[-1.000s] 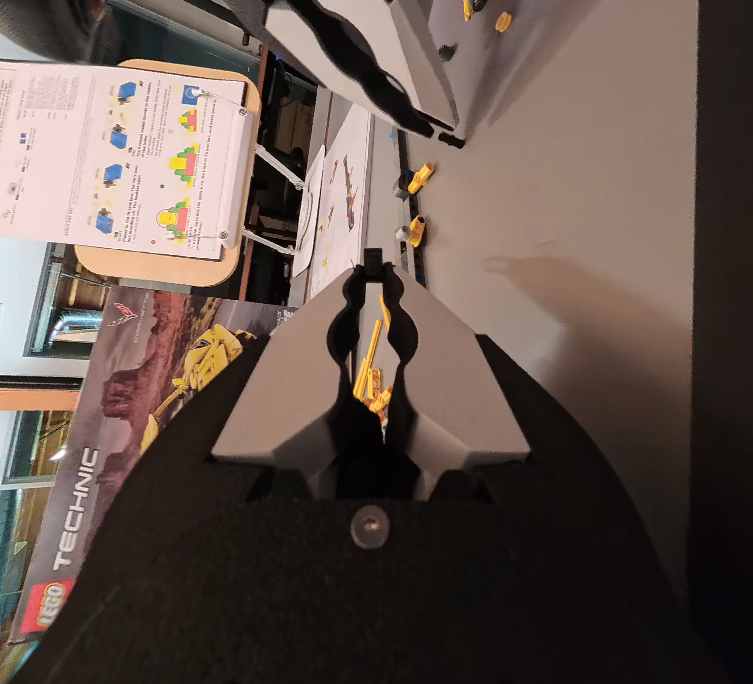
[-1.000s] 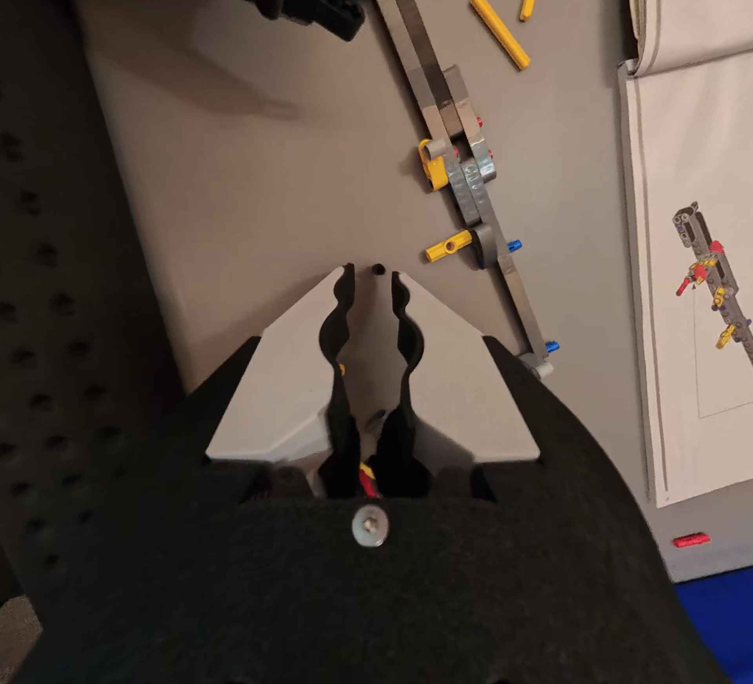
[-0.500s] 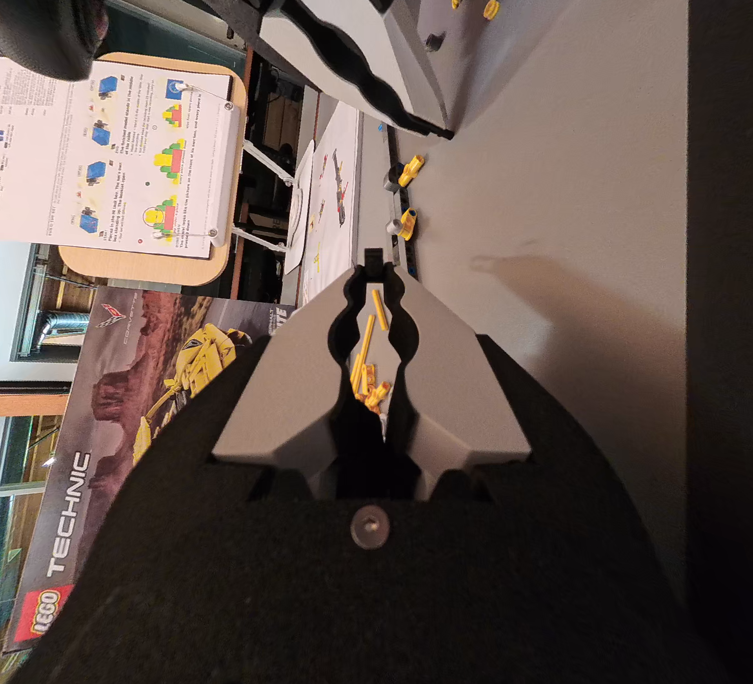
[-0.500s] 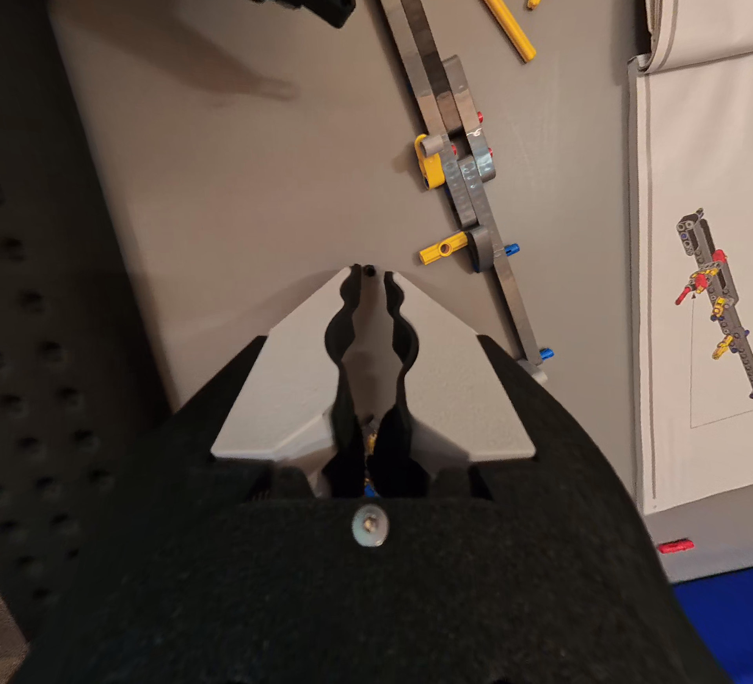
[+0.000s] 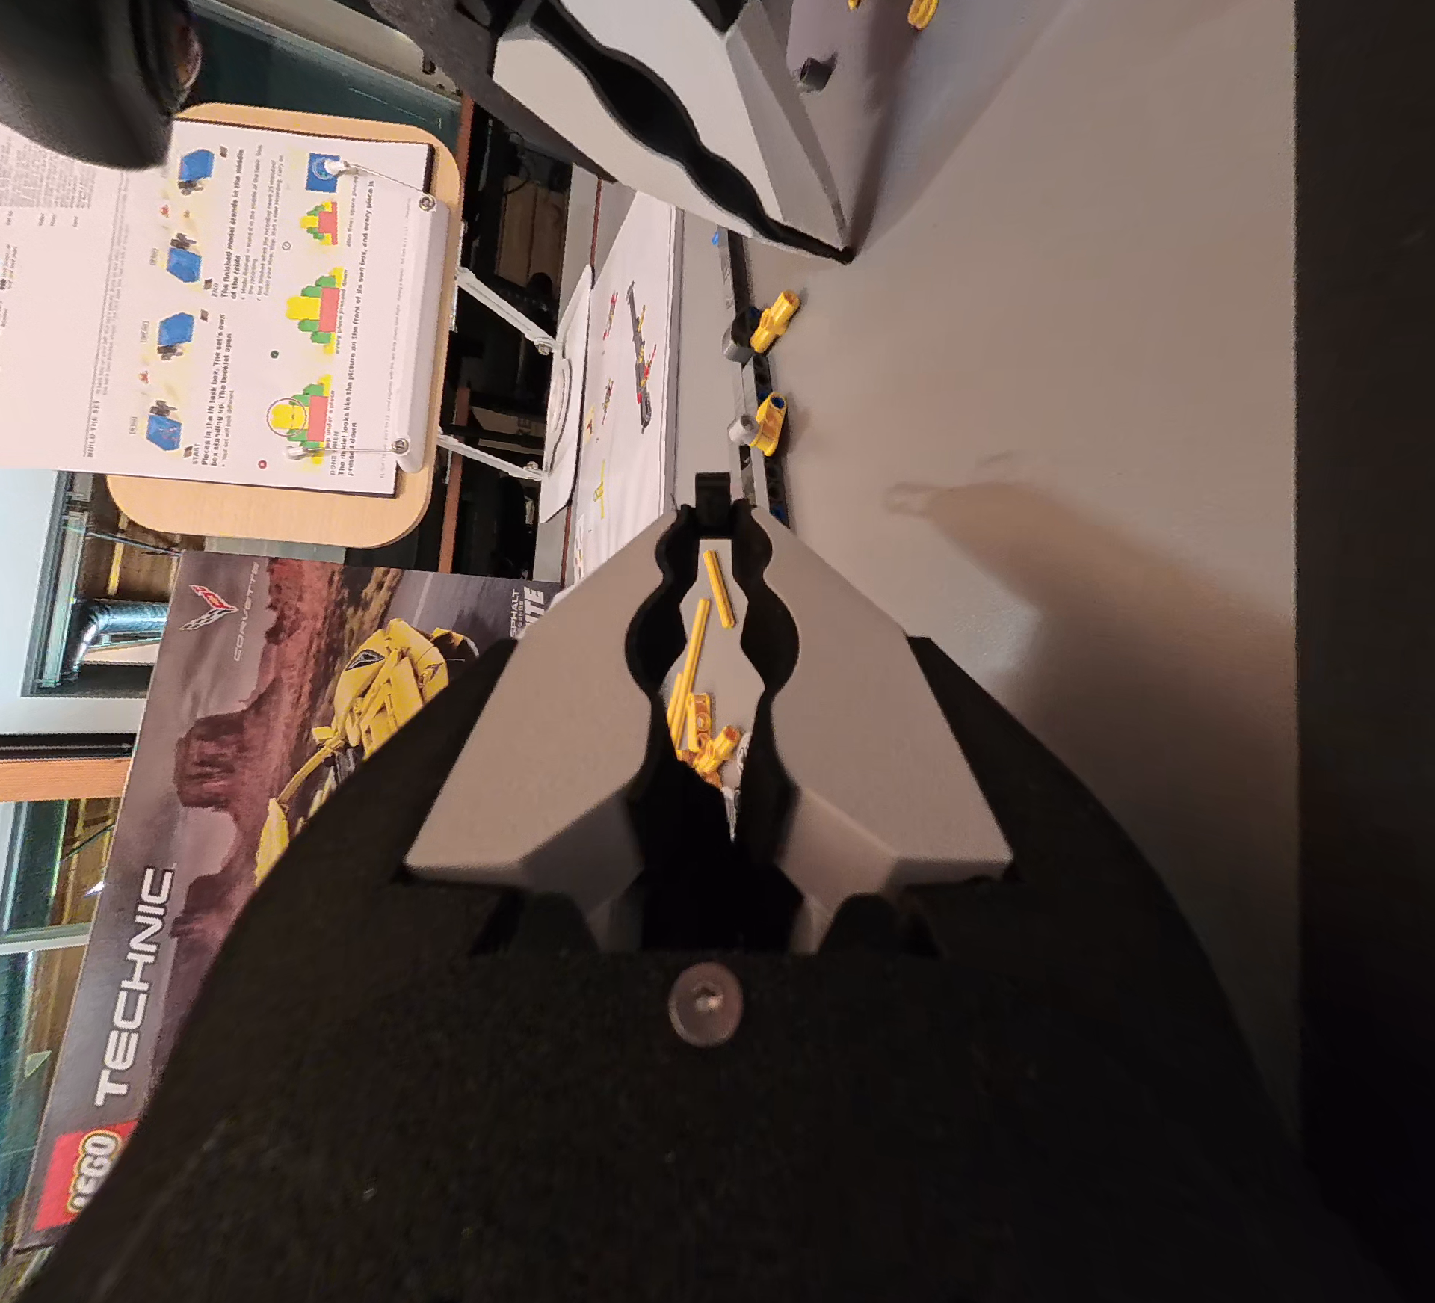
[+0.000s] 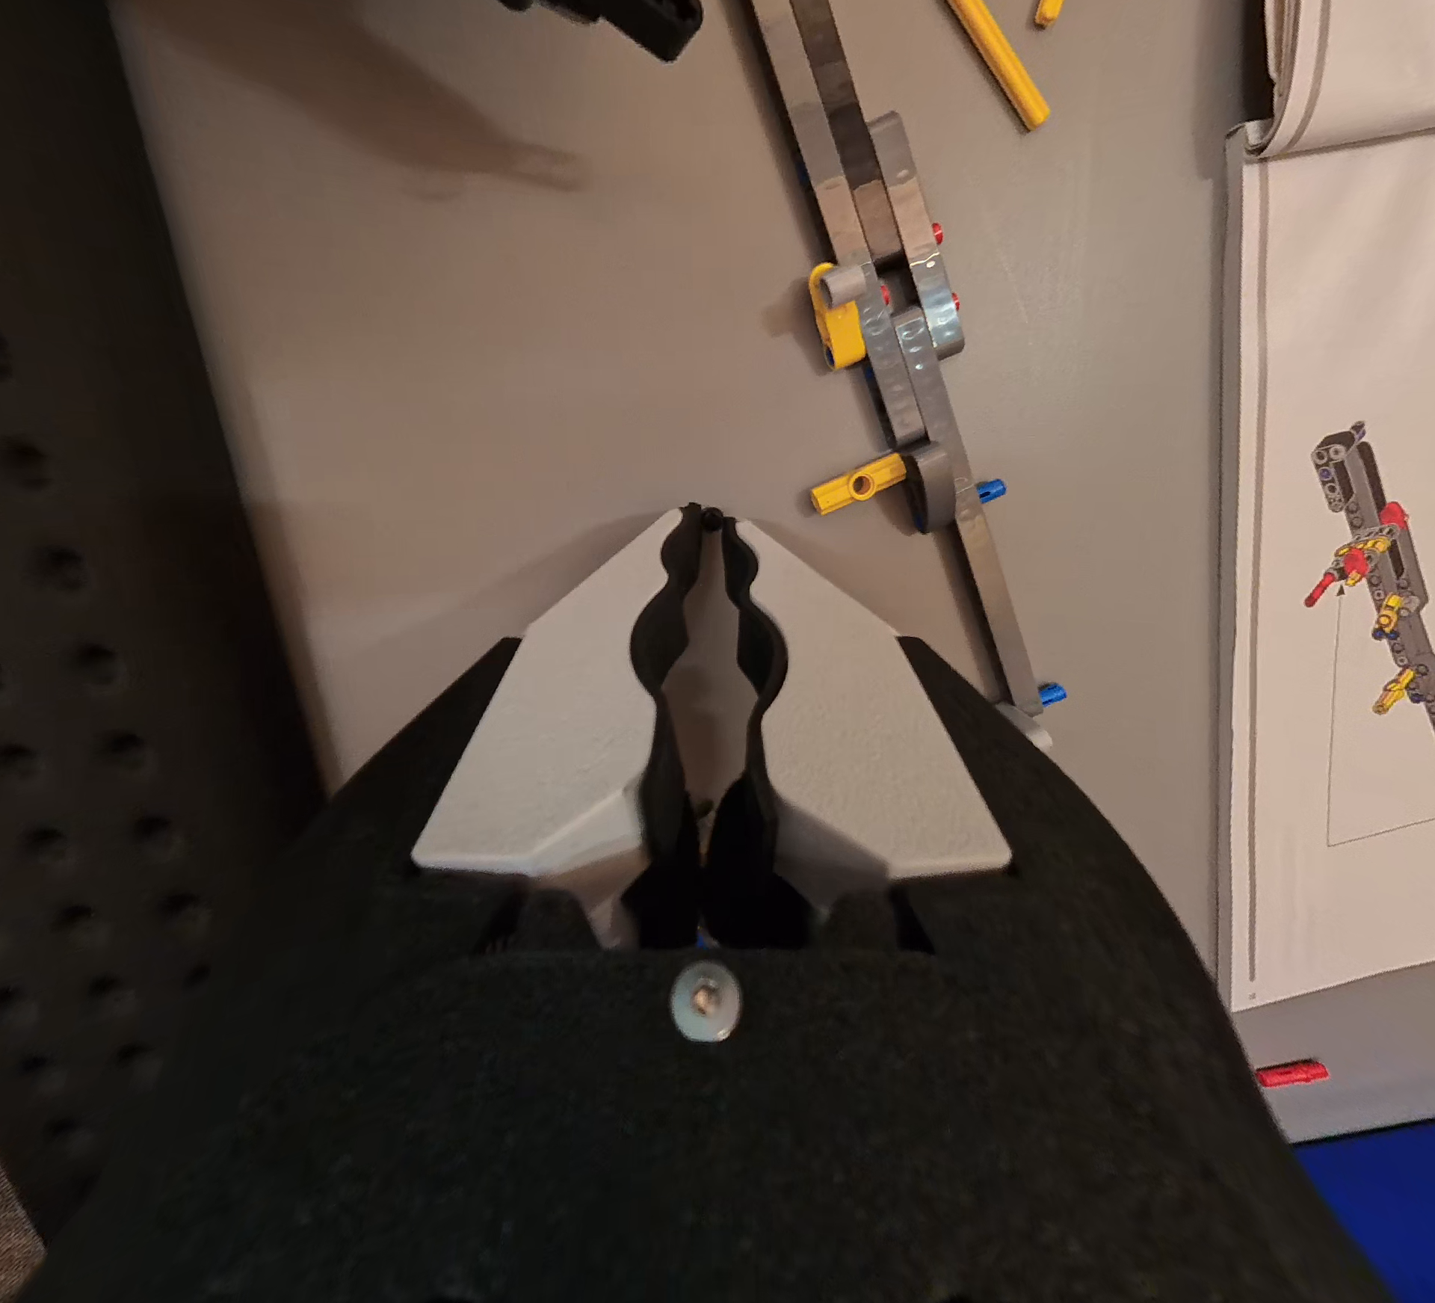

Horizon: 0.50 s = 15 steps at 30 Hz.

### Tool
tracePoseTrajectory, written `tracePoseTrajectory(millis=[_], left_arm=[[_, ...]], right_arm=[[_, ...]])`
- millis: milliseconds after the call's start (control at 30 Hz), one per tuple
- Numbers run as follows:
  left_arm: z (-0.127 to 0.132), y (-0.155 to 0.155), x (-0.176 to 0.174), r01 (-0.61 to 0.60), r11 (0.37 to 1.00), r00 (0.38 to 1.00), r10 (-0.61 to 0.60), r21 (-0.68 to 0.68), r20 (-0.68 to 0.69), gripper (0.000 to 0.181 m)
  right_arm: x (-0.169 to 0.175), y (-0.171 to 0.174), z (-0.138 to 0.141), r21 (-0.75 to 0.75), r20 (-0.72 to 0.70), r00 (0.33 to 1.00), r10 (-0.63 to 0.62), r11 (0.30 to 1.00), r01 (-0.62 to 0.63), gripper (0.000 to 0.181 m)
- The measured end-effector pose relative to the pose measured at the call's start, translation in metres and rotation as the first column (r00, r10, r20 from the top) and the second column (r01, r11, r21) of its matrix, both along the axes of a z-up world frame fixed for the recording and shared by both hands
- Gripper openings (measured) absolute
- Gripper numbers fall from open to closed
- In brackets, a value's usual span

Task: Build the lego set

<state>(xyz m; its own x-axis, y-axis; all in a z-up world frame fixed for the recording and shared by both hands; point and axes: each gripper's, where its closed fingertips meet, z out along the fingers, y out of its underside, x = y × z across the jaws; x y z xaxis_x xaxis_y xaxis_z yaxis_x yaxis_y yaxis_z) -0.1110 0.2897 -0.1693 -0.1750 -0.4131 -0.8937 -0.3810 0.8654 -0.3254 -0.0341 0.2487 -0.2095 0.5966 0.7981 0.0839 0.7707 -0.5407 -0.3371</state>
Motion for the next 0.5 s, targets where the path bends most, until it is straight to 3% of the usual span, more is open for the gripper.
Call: tracePoseTrajectory(millis=[500], left_arm=[[-0.0019,-0.0005,-0.0005,0.003,1.000,1.000,-0.003,0.001,-0.010,0.006]], right_arm=[[0.0008,0.0022,-0.0008,-0.003,0.010,1.000,0.009,1.000,-0.009,0.005]])
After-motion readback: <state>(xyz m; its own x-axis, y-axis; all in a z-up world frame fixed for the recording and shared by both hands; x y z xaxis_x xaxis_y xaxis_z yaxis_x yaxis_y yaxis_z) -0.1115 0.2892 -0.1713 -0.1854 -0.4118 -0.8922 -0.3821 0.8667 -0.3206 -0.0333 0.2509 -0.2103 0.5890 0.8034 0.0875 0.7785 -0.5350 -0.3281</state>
